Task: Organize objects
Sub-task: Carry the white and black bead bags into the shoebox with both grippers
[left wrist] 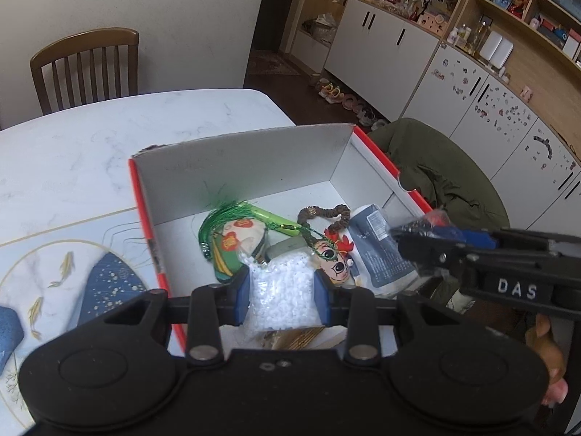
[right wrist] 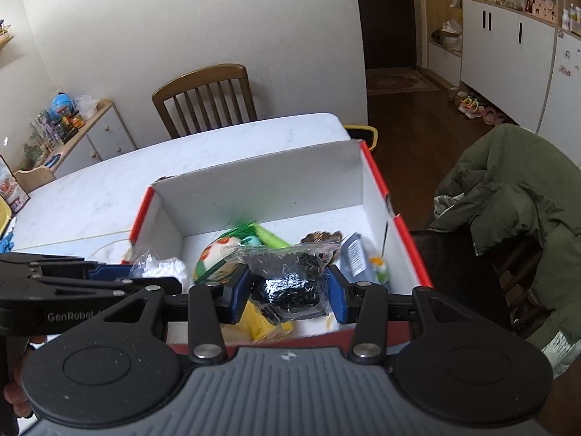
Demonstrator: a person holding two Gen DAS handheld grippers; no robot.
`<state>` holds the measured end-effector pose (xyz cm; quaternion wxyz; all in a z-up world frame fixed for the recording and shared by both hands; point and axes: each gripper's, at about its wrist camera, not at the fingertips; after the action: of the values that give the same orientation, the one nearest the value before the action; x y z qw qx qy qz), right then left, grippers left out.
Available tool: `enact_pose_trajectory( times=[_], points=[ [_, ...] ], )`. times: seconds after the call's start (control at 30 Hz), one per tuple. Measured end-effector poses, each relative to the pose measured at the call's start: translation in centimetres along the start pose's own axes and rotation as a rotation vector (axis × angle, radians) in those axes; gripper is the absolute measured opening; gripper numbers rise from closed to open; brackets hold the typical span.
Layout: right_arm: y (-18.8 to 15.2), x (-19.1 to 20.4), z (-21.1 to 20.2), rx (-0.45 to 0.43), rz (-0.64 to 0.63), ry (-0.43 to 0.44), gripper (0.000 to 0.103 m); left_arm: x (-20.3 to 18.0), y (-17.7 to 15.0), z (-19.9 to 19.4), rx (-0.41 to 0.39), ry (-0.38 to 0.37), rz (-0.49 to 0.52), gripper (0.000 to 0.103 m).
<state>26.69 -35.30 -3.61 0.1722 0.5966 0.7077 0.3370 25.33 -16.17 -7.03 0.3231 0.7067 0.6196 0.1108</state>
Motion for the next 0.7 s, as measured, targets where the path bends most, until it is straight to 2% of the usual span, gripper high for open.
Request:
enact_pose_trajectory(
  times=[0.17, 0.37, 0.7],
  points=[
    [1.1, -0.9, 1.7, 0.006, -0.017, -0.014, 0.044, -0.4, 0.5, 1.5, 0.016, 0.017, 0.010, 0.034],
    [1.5, -1.9, 4.7, 0.068, -0.022, -0.016, 0.044, -0.7, 0.7, 3.3, 0.049, 0.040, 0.022, 0.034],
    [0.7, -1.0, 7.8, 0.129, -0.105, -0.005, 0.044, -0.9, 0.7, 5.8, 0.098, 0.069, 0.051, 0.034]
  ],
)
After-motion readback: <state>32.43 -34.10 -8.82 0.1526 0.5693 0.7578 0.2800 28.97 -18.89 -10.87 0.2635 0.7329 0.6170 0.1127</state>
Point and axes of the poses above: each gripper's, at about its wrist camera, not at the fingertips, and z roughly the way its jaws point, x to its left, y to its top, and after that the axes turned 2 degrees about -z, right-handed
